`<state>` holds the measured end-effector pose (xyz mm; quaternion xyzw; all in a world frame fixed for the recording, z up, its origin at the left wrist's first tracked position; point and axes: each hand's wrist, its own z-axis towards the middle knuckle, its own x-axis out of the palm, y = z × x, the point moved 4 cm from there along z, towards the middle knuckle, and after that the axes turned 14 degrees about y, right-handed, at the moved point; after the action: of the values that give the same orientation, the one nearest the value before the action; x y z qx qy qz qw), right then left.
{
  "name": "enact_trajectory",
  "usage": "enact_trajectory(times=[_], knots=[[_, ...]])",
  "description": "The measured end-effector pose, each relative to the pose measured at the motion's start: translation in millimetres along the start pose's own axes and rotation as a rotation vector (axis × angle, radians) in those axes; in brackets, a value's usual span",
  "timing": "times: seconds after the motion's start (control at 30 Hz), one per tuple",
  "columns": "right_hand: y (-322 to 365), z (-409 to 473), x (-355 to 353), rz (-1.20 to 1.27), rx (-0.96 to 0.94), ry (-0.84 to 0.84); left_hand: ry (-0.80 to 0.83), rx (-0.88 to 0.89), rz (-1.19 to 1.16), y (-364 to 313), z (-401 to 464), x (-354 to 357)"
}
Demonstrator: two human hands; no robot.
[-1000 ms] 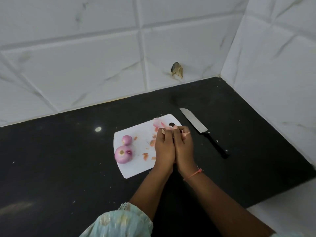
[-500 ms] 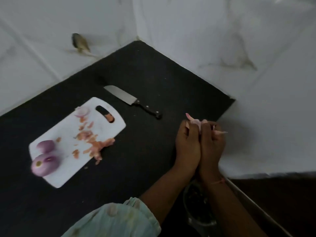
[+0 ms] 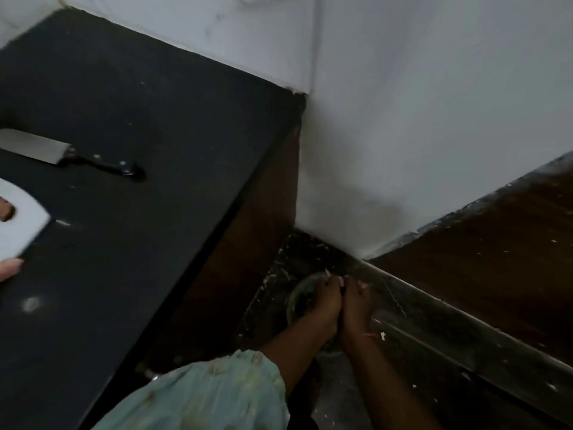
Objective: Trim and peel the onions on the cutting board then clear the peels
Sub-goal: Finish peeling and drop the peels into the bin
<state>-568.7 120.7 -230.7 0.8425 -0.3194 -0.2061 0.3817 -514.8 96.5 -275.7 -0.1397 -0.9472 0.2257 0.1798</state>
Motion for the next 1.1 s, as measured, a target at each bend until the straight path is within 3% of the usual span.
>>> enact_trajectory(times=[0.17,0.3,0.47,0.53,0.67,0.77,0.87,1.0,1.1], knots=[[-83,63,-21,0.029,0.359,0.138,0.074,-0.262,-0.212,47,55,-4],[-128,97,-30,0.252,0.450,0.124,0.062,-0.324,-0.088,75,111,-33],[-177,134,-42,0.090,0.565,0.247,0.138,-0.408,0.096,77,138,-53],[-184,141,-47,-0.082,0.525,0.280,0.068,-0.367,0.124,80,147,-61],[-178,136,-56,-0.278,0.371,0.035,0.011,-0.349,0.112,90,151,-69],[-181,129,-54,-0.239,0.379,0.058,0.000,-0.351,0.084,97,153,-74],[-187,124,-40,-0.064,0.458,0.281,0.117,-0.349,0.220,102,159,-68],[-175,122,-44,-0.140,0.174,0.120,0.123,-0.263,0.261,102,158,-55],[-109,76,-44,-0.149,0.090,-0.016,0.069,-0.190,0.407,75,122,-43]])
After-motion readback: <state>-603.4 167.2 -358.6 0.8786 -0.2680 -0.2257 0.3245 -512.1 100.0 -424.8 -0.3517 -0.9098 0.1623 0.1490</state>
